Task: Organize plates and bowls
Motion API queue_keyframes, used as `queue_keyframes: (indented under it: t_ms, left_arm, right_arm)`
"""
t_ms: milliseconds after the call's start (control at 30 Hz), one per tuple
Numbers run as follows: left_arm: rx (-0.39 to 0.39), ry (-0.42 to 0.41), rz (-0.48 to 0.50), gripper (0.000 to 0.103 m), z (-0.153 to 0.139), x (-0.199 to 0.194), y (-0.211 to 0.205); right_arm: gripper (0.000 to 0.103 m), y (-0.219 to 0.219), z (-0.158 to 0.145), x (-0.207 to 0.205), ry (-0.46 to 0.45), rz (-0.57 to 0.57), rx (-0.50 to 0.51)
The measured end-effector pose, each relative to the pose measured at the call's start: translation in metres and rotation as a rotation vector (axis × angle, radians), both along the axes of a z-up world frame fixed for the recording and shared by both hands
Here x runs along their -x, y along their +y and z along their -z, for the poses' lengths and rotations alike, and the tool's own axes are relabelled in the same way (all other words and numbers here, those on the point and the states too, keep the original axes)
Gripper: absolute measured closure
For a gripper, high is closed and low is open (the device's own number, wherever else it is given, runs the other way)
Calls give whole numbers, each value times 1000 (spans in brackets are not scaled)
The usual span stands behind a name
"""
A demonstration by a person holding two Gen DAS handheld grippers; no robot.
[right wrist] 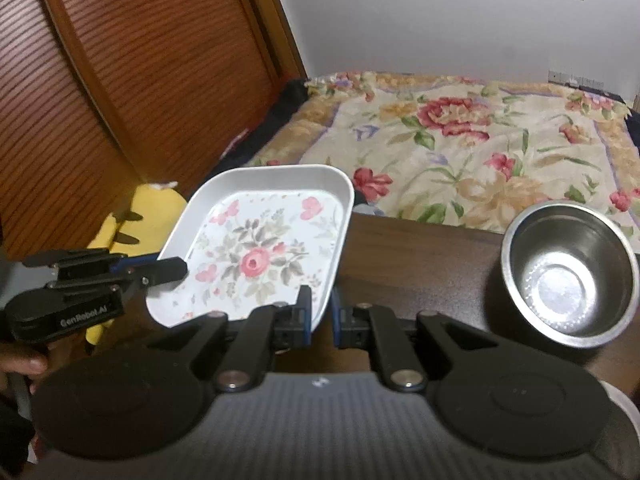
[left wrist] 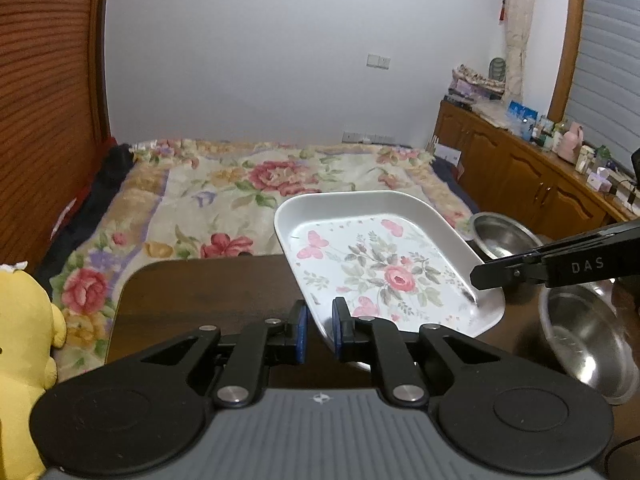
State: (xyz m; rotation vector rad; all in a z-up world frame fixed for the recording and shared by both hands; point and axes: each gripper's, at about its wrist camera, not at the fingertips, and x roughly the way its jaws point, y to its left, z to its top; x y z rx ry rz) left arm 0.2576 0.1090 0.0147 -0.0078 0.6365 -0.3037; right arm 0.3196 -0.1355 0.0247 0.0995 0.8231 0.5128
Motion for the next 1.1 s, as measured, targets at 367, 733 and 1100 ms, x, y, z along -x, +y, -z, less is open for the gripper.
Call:
queue_keyframes:
  t_ms: [367,733,1100]
  left_arm:
    - [-9,-61,14,88,-27,43,-7]
    - [-28,-68,35,88,-34,73,-10]
    - [-34,-55,59,88,-35,101,-17]
  right_arm:
    - [92,-16,-25,36,-70,0,-47]
    - [92,-28,-34,67,-99,-12,-76]
    - [92,-38,-33,94,-110,-23,-54]
